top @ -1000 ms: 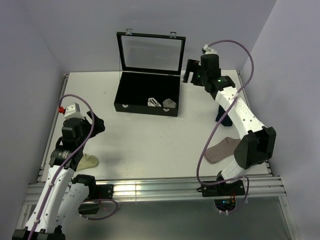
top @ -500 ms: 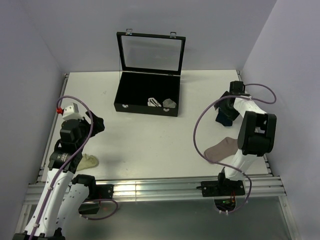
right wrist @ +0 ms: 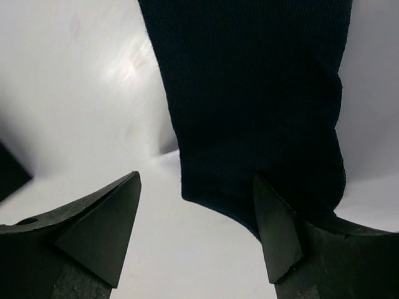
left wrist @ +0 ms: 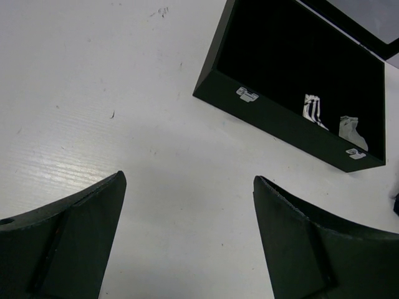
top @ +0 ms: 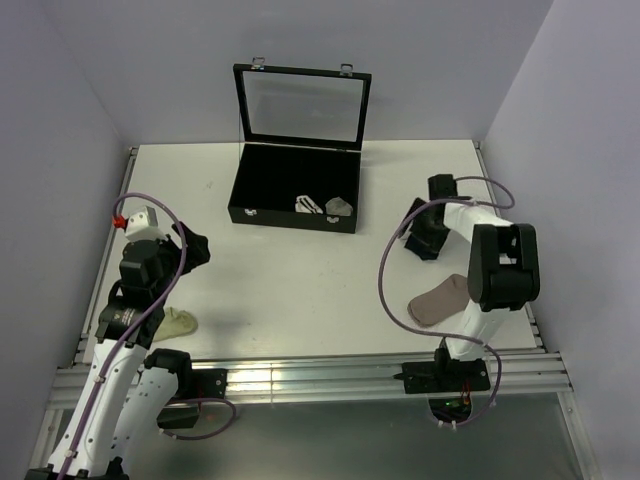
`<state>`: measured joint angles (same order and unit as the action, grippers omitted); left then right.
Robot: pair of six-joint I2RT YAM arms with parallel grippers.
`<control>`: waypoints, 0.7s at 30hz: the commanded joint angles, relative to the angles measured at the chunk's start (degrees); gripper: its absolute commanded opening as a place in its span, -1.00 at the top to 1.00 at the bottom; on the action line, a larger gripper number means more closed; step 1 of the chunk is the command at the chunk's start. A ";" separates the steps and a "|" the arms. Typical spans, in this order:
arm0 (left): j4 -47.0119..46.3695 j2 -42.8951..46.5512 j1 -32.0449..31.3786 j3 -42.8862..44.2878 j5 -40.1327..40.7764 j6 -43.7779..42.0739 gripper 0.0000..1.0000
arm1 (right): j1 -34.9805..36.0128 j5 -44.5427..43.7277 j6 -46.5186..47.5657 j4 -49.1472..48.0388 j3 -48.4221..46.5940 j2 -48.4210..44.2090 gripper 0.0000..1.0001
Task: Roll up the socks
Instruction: Move the sock to the center of the board.
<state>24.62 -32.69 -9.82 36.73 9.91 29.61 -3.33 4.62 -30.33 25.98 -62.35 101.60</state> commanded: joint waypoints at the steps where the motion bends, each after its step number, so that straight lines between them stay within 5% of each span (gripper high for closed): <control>1: -2.12 0.96 -0.46 -0.43 -0.51 -0.25 -0.78 | 8.57 4.34 -1.93 5.84 5.55 -3.42 -0.58; 11: -1.86 1.31 -1.34 -0.61 -0.16 -0.07 -0.78 | 32.56 10.92 -1.95 6.45 12.87 -6.96 -0.57; 21: -1.68 1.14 -1.95 -0.52 0.02 0.10 -0.77 | 49.38 14.63 14.23 10.66 -13.45 10.88 -0.55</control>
<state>24.67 -32.01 -11.46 36.21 9.93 29.65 43.33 18.46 -23.75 34.68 -68.14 106.37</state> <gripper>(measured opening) 0.886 0.774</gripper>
